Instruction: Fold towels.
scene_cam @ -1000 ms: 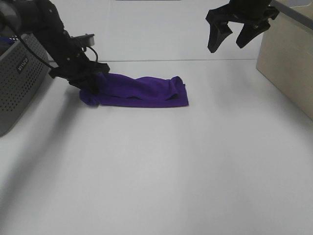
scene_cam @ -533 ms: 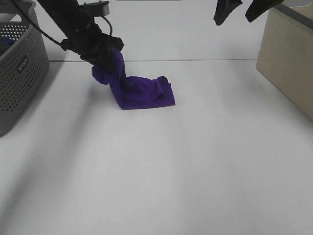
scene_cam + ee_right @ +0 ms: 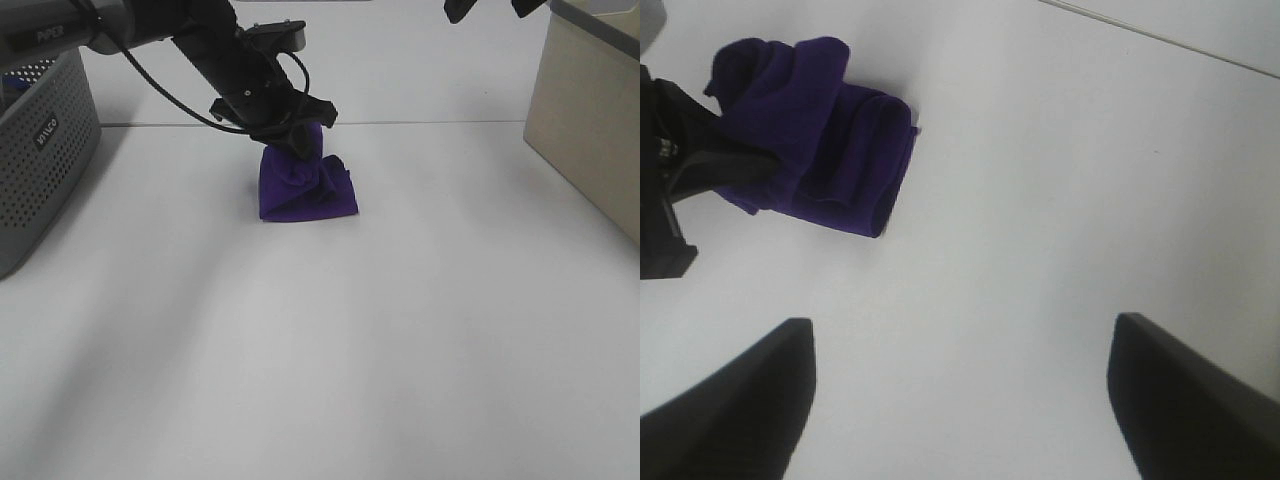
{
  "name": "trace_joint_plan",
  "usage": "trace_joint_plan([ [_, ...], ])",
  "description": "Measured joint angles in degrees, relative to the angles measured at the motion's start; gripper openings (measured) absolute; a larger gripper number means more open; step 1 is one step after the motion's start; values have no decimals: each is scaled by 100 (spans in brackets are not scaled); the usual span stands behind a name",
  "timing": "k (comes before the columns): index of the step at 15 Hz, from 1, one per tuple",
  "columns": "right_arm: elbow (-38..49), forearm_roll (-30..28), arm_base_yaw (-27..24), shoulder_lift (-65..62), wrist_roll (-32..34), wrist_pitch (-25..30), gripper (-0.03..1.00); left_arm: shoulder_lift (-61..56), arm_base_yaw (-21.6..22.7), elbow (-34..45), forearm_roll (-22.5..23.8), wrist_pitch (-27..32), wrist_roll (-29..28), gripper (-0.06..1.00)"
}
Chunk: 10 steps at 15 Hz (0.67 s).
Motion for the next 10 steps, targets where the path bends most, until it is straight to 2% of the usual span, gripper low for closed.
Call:
trace_joint_plan([
  [4, 0, 97, 0, 0, 0, 0, 79, 458, -109, -344, -92, -46, -223, 12],
  [6, 0, 143, 0, 0, 0, 0, 79, 521, -115, -361, -338, -252, -298, 23],
  [8, 0, 235, 0, 0, 0, 0, 79, 567, -115, -361, -842, -533, -321, 46],
  [9, 0, 235, 0, 0, 0, 0, 79, 567, -115, -361, -1071, -676, -321, 54],
  [10, 0, 235, 0, -6, 0, 0, 79, 567, -115, -372, -1295, -819, -321, 57],
])
